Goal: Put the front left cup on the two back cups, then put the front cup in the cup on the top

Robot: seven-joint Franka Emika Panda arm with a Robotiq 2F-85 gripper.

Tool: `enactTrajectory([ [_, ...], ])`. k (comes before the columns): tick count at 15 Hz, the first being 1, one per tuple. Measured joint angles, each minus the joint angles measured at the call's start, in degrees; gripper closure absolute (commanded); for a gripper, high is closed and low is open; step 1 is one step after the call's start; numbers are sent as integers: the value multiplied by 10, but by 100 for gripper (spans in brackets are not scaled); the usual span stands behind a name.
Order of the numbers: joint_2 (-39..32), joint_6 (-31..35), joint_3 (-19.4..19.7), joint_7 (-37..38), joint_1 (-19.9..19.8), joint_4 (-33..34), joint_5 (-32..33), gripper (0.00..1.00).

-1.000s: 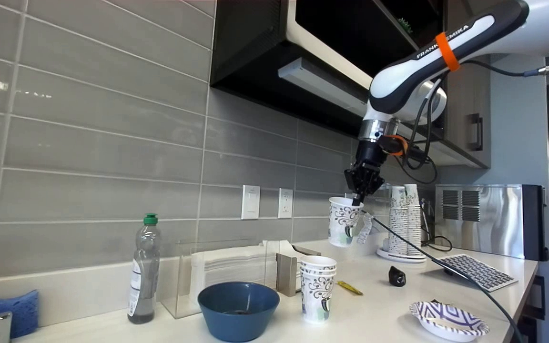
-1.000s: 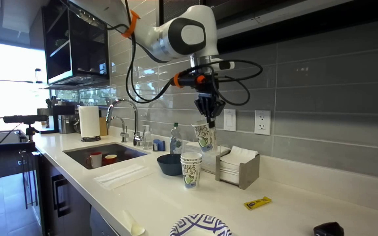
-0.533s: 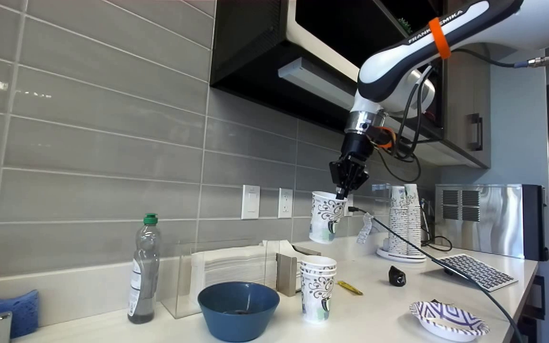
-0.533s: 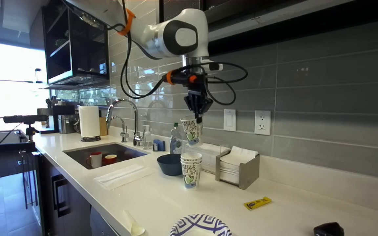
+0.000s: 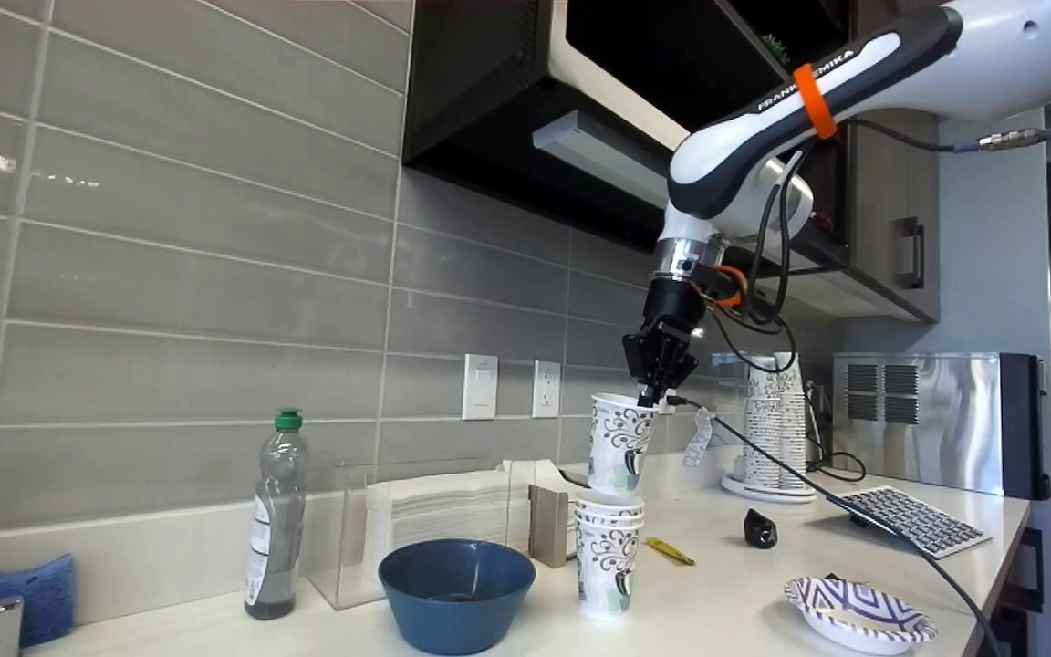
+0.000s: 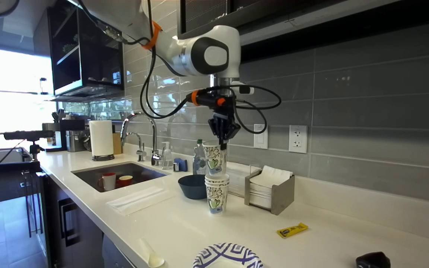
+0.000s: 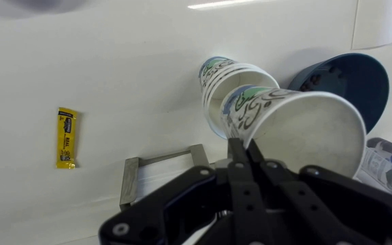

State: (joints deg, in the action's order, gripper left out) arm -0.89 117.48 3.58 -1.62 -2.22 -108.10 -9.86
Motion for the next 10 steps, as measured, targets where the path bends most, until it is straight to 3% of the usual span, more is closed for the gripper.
enactTrajectory([
  [4, -15, -3, 0, -7, 0, 7, -7, 99],
  [5, -18, -3, 0, -8, 0, 8, -10, 71],
  [7, -22, -4, 0, -10, -1, 10, -12, 64],
  [10, -25, -6, 0, -11, -2, 11, -12, 42],
])
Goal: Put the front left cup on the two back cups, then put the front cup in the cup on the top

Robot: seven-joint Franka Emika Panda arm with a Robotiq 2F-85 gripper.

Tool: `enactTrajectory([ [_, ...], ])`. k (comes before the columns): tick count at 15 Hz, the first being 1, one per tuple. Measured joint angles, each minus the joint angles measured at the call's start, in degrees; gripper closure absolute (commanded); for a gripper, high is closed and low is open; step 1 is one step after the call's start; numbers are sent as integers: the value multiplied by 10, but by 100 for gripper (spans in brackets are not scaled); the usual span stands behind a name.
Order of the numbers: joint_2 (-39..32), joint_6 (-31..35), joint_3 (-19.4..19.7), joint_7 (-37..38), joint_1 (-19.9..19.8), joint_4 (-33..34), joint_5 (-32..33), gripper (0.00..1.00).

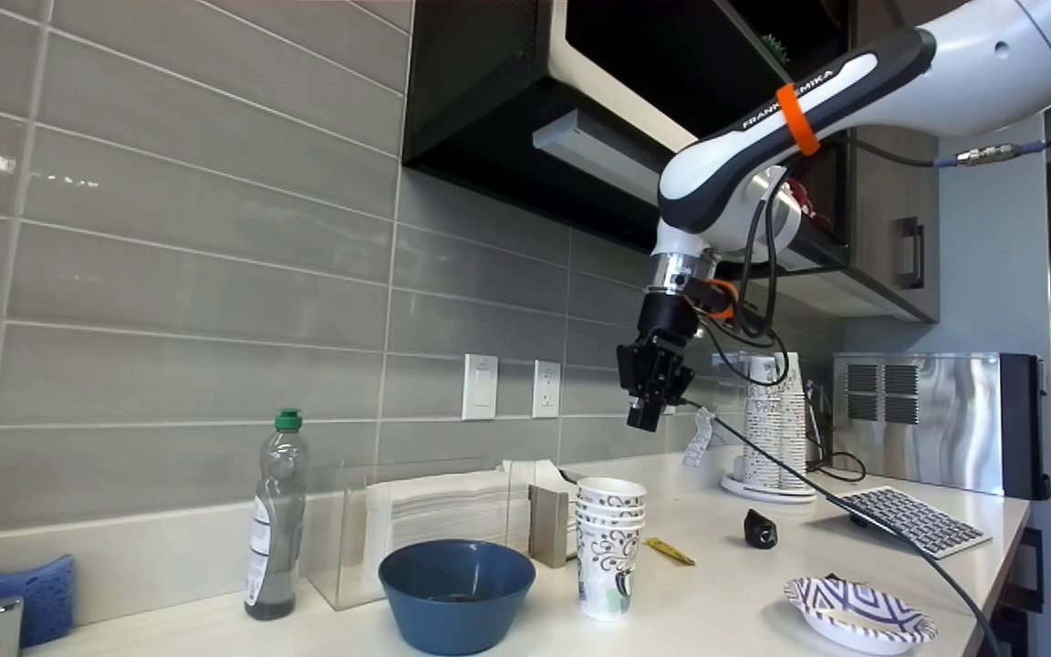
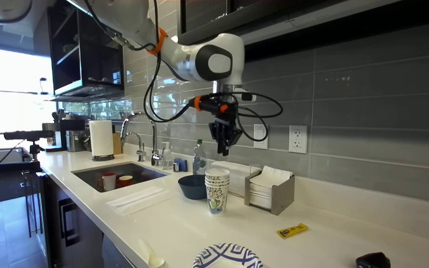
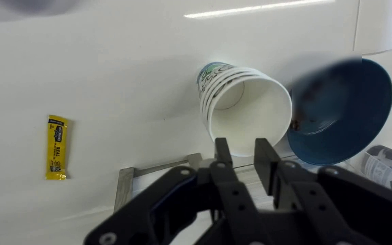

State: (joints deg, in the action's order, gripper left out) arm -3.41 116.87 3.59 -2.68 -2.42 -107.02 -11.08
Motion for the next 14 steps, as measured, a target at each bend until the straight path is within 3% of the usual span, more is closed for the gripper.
enactTrajectory([
  [6, 1, 0, 2, 0, -5, 0, -9, 2],
  [8, 1, 0, 2, 0, -6, 0, -12, 0],
  [9, 1, 1, 2, 0, -6, 0, -12, 5],
  [10, 1, 1, 2, -1, -6, 0, -12, 0],
  [14, 2, 1, 2, -1, -6, 0, -12, 0],
])
